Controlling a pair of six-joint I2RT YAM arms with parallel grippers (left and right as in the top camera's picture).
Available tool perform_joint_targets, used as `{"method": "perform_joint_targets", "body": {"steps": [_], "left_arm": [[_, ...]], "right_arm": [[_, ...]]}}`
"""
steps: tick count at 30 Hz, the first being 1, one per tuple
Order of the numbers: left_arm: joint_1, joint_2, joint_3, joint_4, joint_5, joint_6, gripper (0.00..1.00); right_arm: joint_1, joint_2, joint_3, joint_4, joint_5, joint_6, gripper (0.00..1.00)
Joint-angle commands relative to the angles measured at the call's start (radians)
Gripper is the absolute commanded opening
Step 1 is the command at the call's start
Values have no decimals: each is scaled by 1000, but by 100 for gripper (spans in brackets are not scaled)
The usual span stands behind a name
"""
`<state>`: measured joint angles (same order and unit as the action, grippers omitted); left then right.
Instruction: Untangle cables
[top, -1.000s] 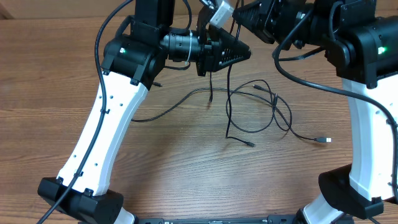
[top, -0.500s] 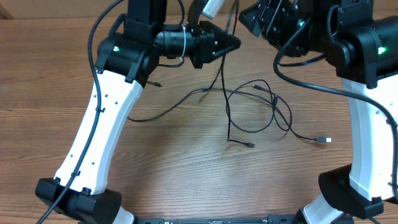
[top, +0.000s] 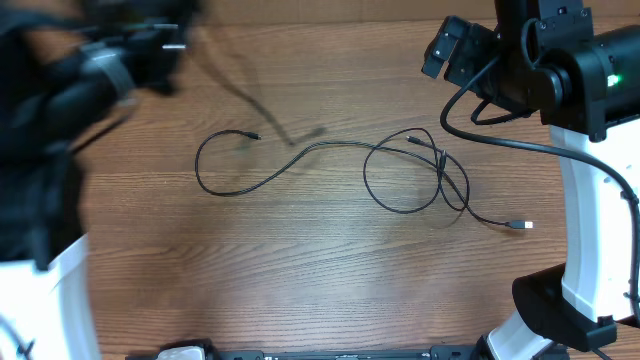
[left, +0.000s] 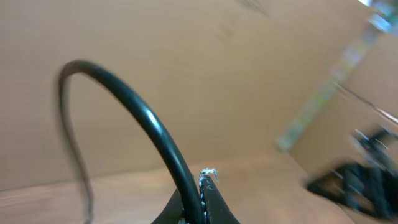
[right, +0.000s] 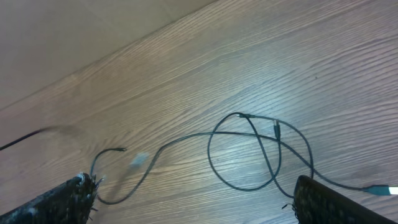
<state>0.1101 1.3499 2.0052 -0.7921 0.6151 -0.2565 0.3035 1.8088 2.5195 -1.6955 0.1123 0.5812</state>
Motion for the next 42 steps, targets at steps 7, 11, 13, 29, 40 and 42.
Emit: {"method": "perform_joint_targets", "body": {"steps": [7,11,13,29,40,42], "left_arm": [[448,23,19,-179,-42,41,5],[473,133,19,-156,-48,66,4],[473,196,19,-142,-90,69,4],[487,552,19,-334,-545,-241,10],[488,595,22,-328,-544,-242,100],[488,565,22,-322,-534,-242,100]], "right_arm": [[0,2,-1,2,18,-14,100],[0,2,-8,2,18,-14,100],[0,2,-20,2,14,-15,100],[0,2,-98,2,-47,-41,100],[0,2,-98,2,-47,-41,100],[0,2,-98,2,-47,-42,100]]}}
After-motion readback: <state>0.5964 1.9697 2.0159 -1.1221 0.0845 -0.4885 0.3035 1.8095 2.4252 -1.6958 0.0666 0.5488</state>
